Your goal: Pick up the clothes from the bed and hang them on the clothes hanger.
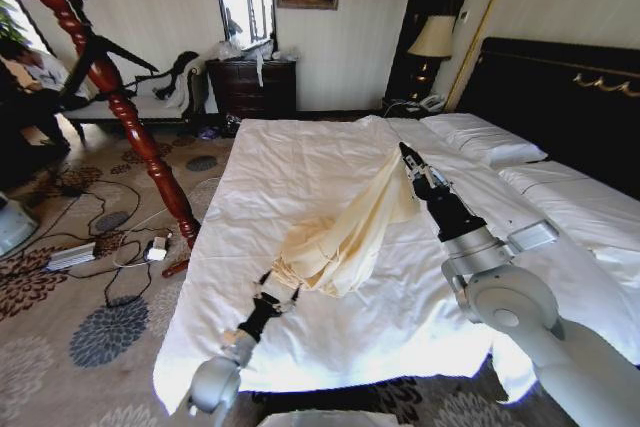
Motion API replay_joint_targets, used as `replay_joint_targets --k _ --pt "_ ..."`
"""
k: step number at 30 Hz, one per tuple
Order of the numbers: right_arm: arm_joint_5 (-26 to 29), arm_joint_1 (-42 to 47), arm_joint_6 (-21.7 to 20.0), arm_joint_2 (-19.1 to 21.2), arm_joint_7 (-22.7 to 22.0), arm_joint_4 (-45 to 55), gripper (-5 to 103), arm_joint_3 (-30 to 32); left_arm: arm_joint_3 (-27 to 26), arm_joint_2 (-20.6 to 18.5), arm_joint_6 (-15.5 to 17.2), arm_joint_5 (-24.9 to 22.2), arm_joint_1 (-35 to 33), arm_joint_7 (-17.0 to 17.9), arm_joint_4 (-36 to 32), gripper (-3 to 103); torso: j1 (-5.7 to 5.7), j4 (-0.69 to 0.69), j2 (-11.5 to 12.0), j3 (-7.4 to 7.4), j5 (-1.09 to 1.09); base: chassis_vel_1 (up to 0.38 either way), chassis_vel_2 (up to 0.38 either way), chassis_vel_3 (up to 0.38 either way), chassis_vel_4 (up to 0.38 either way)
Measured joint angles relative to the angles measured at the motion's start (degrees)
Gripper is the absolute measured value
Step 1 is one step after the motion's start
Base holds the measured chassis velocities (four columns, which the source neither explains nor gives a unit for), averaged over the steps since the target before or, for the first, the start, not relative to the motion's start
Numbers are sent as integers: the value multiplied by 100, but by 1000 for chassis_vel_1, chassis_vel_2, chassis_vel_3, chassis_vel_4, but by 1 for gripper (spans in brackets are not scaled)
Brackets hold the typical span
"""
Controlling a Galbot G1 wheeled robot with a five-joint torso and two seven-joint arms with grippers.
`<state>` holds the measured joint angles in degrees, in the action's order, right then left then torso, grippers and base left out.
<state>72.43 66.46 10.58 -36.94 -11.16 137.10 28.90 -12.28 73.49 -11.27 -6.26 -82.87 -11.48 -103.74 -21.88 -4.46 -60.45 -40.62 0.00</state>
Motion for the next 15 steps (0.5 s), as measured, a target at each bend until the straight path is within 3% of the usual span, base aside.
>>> replay_joint_targets --k 7,15 --pt "-21 -16 1 -96 5 6 0 -1 177 342 -60 479 389 405 310 100 0 -1 0 0 0 0 0 0 0" --pt "-57 -99 -2 -259 13 -51 0 -48 -106 74 -53 536 230 414 66 100 0 1 0 0 0 0 0 0 0"
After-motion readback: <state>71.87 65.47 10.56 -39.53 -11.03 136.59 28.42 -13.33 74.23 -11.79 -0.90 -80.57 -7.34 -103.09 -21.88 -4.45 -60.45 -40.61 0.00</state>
